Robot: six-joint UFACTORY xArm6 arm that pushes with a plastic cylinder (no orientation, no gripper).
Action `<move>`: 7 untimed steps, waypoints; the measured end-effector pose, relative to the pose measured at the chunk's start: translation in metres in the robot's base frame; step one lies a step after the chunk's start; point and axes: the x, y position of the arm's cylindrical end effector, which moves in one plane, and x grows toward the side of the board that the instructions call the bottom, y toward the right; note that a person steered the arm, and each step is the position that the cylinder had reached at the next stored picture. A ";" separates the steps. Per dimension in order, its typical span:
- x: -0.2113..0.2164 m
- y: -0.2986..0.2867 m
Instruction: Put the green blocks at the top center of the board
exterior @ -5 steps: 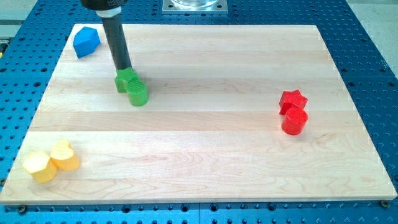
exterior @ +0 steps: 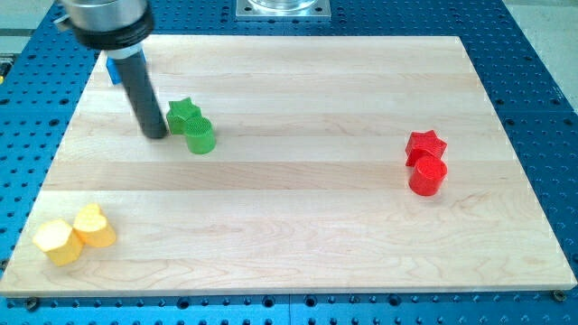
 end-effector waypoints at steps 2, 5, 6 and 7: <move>-0.020 0.074; 0.005 0.062; 0.017 0.071; 0.031 0.075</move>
